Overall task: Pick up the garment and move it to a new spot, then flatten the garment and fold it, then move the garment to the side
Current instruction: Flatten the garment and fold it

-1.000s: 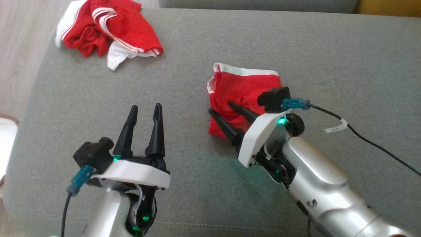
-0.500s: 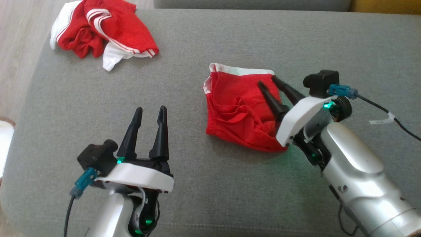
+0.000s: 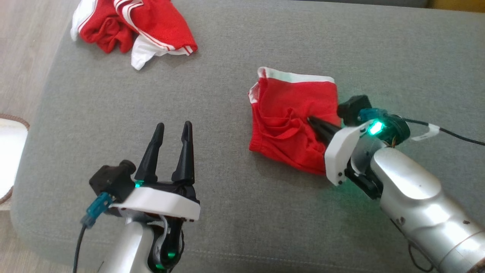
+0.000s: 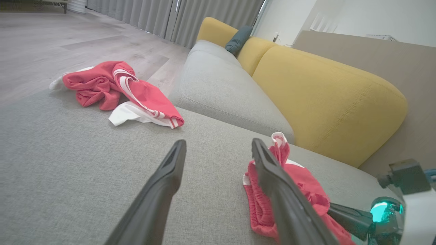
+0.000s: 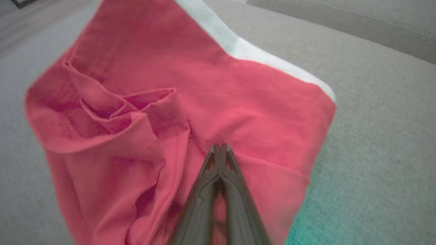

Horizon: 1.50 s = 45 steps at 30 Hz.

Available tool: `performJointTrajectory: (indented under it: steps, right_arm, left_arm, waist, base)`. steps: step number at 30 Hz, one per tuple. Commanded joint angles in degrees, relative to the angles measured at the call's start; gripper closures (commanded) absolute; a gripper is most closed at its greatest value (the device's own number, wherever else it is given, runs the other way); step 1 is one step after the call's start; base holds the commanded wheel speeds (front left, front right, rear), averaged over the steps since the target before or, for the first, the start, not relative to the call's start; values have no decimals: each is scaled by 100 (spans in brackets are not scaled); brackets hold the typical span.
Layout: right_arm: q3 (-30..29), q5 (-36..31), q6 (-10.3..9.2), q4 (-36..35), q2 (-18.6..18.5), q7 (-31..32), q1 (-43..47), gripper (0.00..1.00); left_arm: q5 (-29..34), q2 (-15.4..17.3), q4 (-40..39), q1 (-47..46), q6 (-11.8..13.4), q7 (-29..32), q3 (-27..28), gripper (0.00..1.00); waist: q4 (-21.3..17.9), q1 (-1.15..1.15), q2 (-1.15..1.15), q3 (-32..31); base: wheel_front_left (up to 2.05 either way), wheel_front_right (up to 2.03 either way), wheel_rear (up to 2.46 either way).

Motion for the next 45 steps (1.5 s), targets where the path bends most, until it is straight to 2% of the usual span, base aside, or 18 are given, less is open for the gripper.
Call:
performJointTrajectory:
  steps: [1,6,18,24,29,34,38,41,43,44,45]
  right_arm:
    - [100,-53,37,-82,-29,-6,-142,100]
    - [537,192,37,-61,-36,7,-124,100]
    - [1999,1247,37,-1227,-305,-182,-13,100]
    - [2347,1436,37,-1185,-174,-228,27,100]
    - [2465,1497,37,-1038,45,-405,31,100]
    - [2418,1566,37,-997,52,-855,-116,100]
    - [2143,1599,37,-995,-32,-1251,-146,100]
    - [1723,1544,37,-905,-73,-1604,-116,100]
    - [1339,1499,37,-797,-56,-1777,-46,82]
    - [1339,1499,37,-797,-56,-1777,-46,82]
    - [1131,1484,37,-745,-35,-1842,6,66]
  left_arm:
    - [-27,34,-186,-225,6,-69,172,0]
    - [-22,34,-172,-205,12,-69,174,0]
    - [33,34,-178,-104,17,-69,187,0]
    - [45,34,-170,-110,12,-69,185,0]
    - [47,34,-147,-130,15,-69,194,0]
    - [60,34,-127,-105,27,-69,262,0]
    - [71,34,-124,-67,38,-69,331,0]
    - [89,34,-112,-56,36,-69,389,0]
    - [113,34,-107,-61,36,-69,427,0]
    - [113,34,-107,-61,36,-69,427,0]
    - [119,34,-98,-61,40,-69,444,0]
  waist:
    - [21,0,0,0]
    - [63,0,0,-29]
    - [16,0,0,-132]
    - [4,0,0,-112]
    - [4,0,0,-108]
    - [-55,0,0,-193]
    - [-163,0,0,-303]
    - [-266,0,0,-397]
    - [-333,0,0,-463]
    - [-333,0,0,-463]
    - [-366,0,0,-497]
  base:
    - [0,0,0]
    - [0,0,0]
    - [0,0,0]
    - [0,0,0]
    - [0,0,0]
    - [0,0,0]
    - [0,0,0]
    - [0,0,0]
    - [0,0,0]
    - [0,0,0]
    - [0,0,0]
